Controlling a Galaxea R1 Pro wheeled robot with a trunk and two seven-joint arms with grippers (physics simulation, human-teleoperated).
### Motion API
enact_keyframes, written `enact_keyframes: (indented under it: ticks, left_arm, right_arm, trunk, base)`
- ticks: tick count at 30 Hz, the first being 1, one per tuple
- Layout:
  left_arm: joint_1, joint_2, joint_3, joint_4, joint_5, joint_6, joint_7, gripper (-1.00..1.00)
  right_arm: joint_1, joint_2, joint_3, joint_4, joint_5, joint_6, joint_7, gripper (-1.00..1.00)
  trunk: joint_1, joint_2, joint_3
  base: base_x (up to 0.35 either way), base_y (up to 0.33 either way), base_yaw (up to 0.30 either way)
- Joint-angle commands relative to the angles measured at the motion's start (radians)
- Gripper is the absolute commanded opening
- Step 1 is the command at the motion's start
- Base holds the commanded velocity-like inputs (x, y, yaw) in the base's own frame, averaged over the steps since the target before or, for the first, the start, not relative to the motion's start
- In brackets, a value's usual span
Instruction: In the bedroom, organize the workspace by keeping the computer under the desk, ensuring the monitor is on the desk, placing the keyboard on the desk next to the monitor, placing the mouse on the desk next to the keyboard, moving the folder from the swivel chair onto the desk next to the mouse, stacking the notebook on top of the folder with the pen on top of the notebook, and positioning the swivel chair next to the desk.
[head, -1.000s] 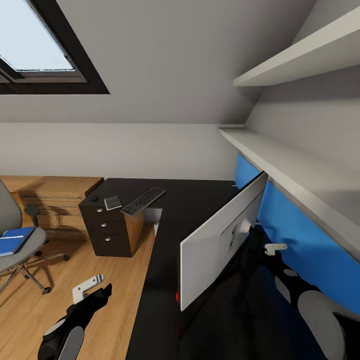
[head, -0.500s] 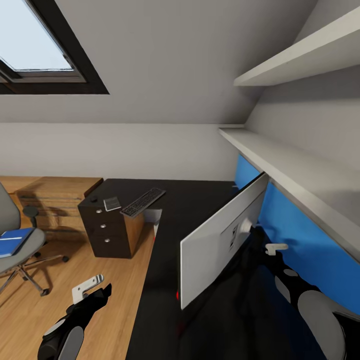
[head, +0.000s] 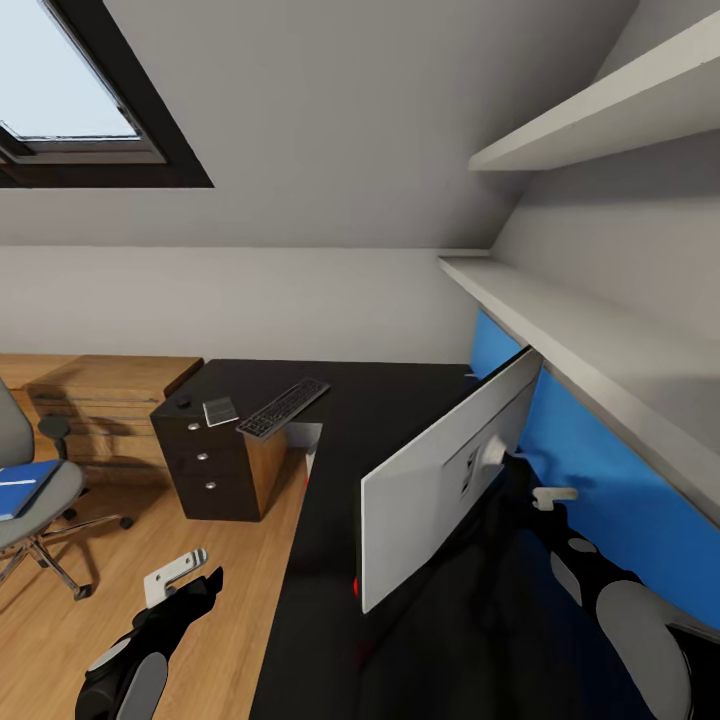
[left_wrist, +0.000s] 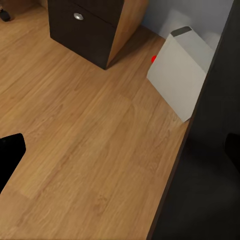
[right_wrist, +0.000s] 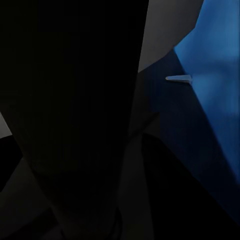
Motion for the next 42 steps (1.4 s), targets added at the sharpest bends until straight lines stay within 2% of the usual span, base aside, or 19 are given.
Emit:
enact_keyframes:
  ticks: [1, 8, 30, 31, 42]
  left_arm:
    - [-0.001, 0.000, 0.000, -0.002, 0.011, 0.003, 0.007, 1.00]
    - [-0.001, 0.000, 0.000, -0.002, 0.010, 0.003, 0.008, 1.00]
    - [-0.001, 0.000, 0.000, -0.002, 0.011, 0.003, 0.007, 1.00]
    - [-0.001, 0.000, 0.000, -0.002, 0.011, 0.003, 0.007, 1.00]
    - [-0.001, 0.000, 0.000, -0.002, 0.011, 0.003, 0.007, 1.00]
  right_arm:
    - [-0.001, 0.000, 0.019, 0.001, -0.001, -0.002, 0.003, -1.00]
    - [-0.001, 0.000, 0.019, 0.001, -0.001, -0.002, 0.003, -1.00]
    - [-0.001, 0.000, 0.019, 0.001, 0.000, -0.002, 0.006, -1.00]
    - [-0.001, 0.000, 0.019, 0.001, 0.000, -0.002, 0.006, 1.00]
    - [-0.001, -0.001, 0.019, -0.001, -0.001, -0.002, 0.006, 1.00]
  trunk:
    - [0.000, -0.002, -0.002]
    - [0.000, -0.002, -0.002]
    - [0.000, -0.002, -0.002]
    - [0.000, -0.002, -0.002]
    - [0.000, -0.002, -0.002]
  base:
    - [0.001, -0.034, 0.000]
    - [0.000, -0.130, 0.000]
    - [0.000, -0.004, 0.000]
    - [0.000, 0.000, 0.000]
    - [0.000, 0.000, 0.000]
